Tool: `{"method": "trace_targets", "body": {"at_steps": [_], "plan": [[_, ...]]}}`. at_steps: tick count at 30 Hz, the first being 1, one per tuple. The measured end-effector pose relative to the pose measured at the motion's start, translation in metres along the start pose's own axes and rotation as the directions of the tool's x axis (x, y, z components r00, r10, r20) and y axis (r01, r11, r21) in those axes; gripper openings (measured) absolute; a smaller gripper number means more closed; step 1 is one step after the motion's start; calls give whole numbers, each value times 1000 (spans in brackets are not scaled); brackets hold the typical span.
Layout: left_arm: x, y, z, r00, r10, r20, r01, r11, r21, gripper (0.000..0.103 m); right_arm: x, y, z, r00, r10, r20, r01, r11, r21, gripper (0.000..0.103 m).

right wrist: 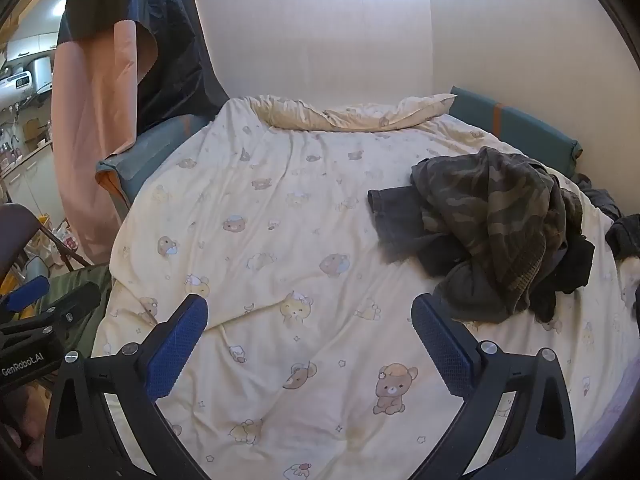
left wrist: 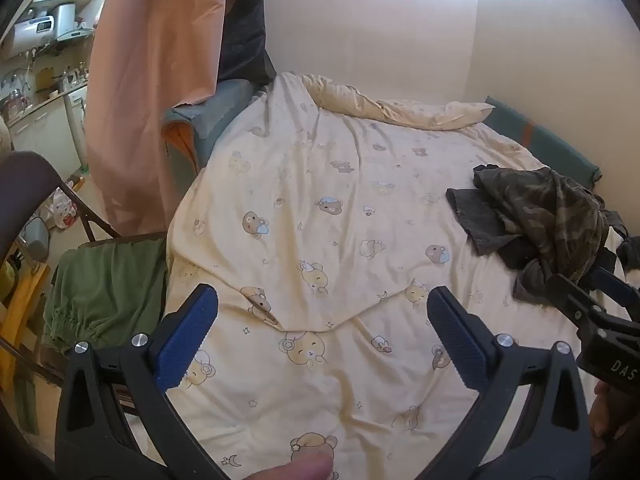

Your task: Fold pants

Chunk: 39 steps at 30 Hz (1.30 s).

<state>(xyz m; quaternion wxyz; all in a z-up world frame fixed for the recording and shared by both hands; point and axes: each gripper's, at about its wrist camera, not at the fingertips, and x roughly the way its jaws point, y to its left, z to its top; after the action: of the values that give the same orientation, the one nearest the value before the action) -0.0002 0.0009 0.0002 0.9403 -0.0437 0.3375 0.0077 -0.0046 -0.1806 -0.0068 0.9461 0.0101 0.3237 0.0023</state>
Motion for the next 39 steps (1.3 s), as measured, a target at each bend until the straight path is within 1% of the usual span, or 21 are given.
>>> {"method": "trace_targets", "body": {"at_steps": [4,6,15,29,32,39], "plan": [[-2,3,0,1000,0,12,0,1000,8,103,-1,-1,0,1000,2,5,-2,1000,5,103],[-2,3,-3,1000,9,12,-9,1000,11,103,-2,-1,0,1000,3,9,-3,1000,7,103],[-1,8,-4,1000,8,12,-8,1000,7,103,0,1,-1,1000,-11,8,11,1000,-5,103],[-1,3,5,1000,14,5,-14,1000,1,103,1,0,1,1000,-7,2,7,1000,-3,103],[-1,1,5,1000,14,7,-14,1000,3,103,4,-1,0,1000,-3,-6,3,1000,-2,103],[0,1,4,1000,15,8,-15,1000,3,103,1,-2,1,1000,-9,3,9,1000,3,103]]}}
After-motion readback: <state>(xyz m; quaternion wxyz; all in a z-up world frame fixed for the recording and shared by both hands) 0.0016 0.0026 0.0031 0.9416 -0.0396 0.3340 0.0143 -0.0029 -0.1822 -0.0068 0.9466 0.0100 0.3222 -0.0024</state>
